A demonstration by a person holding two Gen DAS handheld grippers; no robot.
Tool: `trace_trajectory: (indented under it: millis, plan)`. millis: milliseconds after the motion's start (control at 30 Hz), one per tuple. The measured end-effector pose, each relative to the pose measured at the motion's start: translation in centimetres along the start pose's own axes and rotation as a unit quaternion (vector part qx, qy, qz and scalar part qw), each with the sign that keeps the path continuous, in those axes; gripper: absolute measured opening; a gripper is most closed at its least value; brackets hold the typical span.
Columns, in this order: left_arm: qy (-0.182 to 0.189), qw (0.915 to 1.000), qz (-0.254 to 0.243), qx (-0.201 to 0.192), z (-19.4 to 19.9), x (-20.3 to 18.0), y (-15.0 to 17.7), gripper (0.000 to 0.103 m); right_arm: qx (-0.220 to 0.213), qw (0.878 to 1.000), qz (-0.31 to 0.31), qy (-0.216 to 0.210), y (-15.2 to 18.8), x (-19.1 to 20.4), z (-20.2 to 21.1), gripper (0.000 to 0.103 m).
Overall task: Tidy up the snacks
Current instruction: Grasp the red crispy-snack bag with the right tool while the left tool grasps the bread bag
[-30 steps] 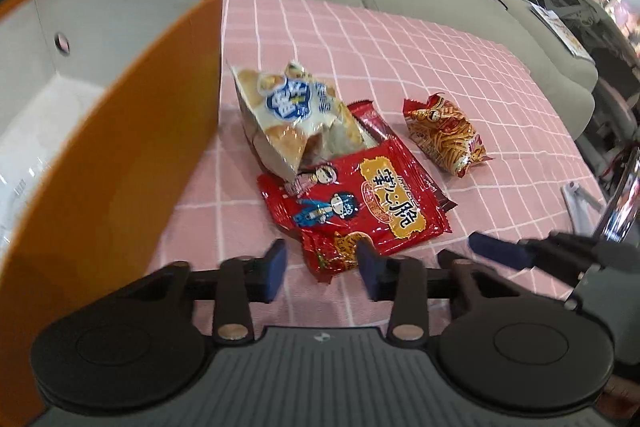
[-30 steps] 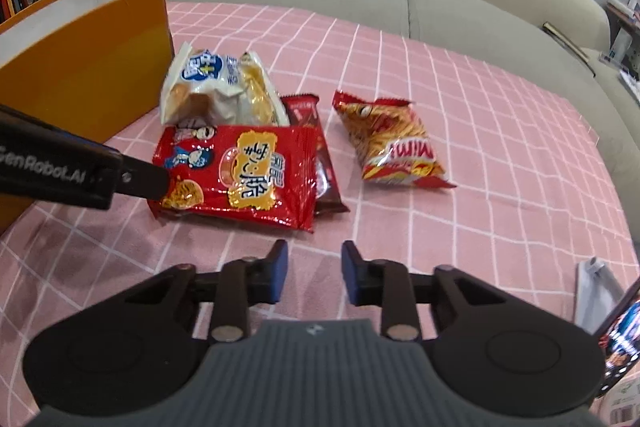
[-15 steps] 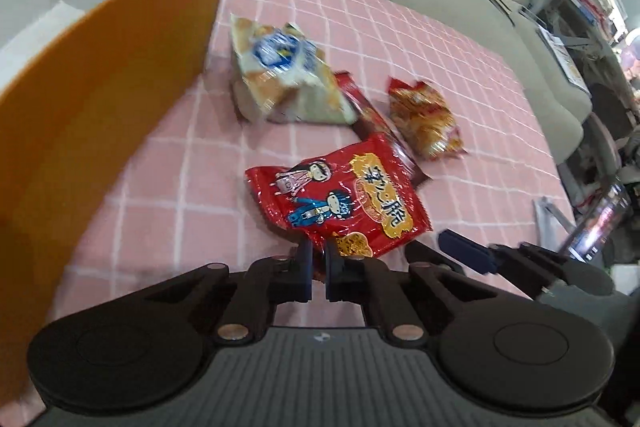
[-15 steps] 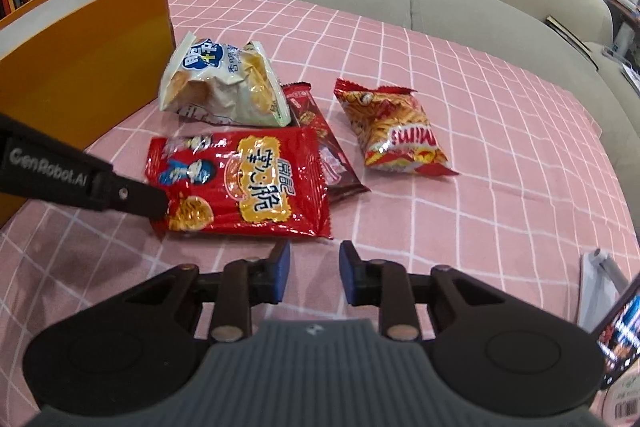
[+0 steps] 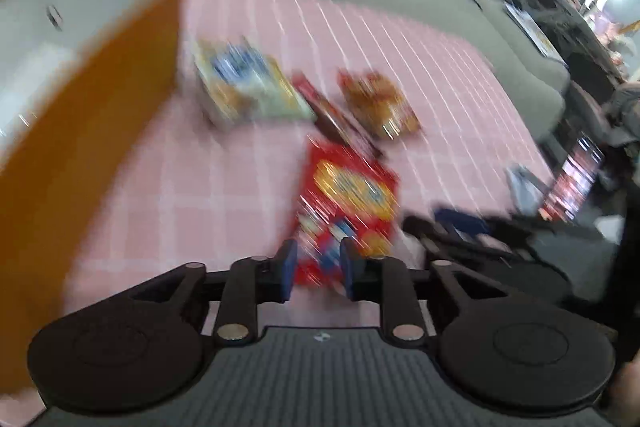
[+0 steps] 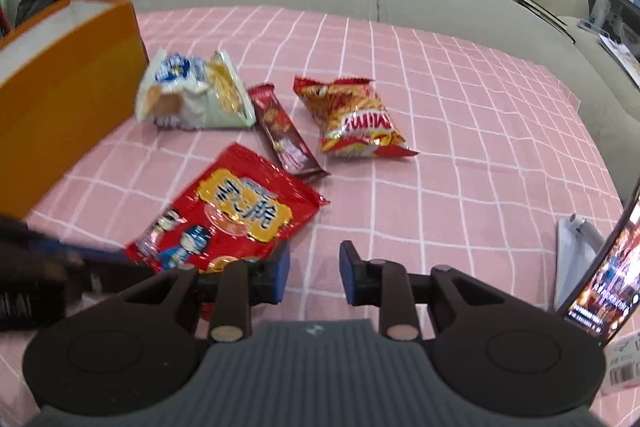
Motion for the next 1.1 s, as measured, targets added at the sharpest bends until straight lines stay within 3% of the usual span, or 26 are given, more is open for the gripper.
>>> trace_trajectory:
  millis: [33,100,167,333,433,600,767,1000,1100]
  plan:
    - [-0.020,0.9997,-0.005,-0.016,0.5,0.6,-0.7,0.031,0.002,1.000,-0.017,-0.009,0.0,0.1,0.2,0.032]
    - [-0.055,0.9975,-0.012,-0.042,1.5,1.7,-1.8,0.033,0.009,0.998,-0.052,-0.027,-0.1,0.7,0.3,0.056]
    - [-0.077,0.9951,-0.014,-0.060,2.3,2.6,-2.8,0.036,0.020,0.996,-0.085,-0.034,-0.1,1.4,-0.1,0.067]
    - [-0.090,0.9933,-0.007,-0.072,3.0,3.8,-4.0,0.043,0.041,0.985,-0.160,-0.050,-0.7,3.5,-1.5,0.076]
    - [-0.092,0.9930,-0.009,-0.073,2.7,4.1,-4.3,0.050,0.036,0.985,-0.162,-0.042,-1.6,4.7,-2.3,0.088]
    - [-0.092,0.9930,-0.015,-0.072,1.6,4.6,-5.2,0.061,0.039,0.991,-0.125,-0.011,-2.3,5.6,-3.9,0.086]
    - [-0.094,0.9924,-0.042,-0.067,-0.4,3.8,-6.2,0.066,0.035,0.996,-0.085,-0.001,-2.2,5.2,-4.4,0.068]
    - [-0.113,0.9890,-0.064,-0.071,-3.1,3.4,-7.6,0.067,0.034,0.999,-0.006,-0.015,-1.1,3.7,-3.6,0.067]
    - [-0.141,0.9857,-0.066,-0.065,-4.3,3.6,-7.9,0.059,0.038,0.999,0.011,-0.016,-0.8,3.0,-3.4,0.067]
Point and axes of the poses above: each gripper's, at about its wrist camera, not at the fingertips, and z roughly against the way its jaws point, x to its left, y to its underside, the point moved 10 cm from there along -z, roughly the way its jaws point, and after that the axes turned 7 degrees about x, right-handed, at the moved point
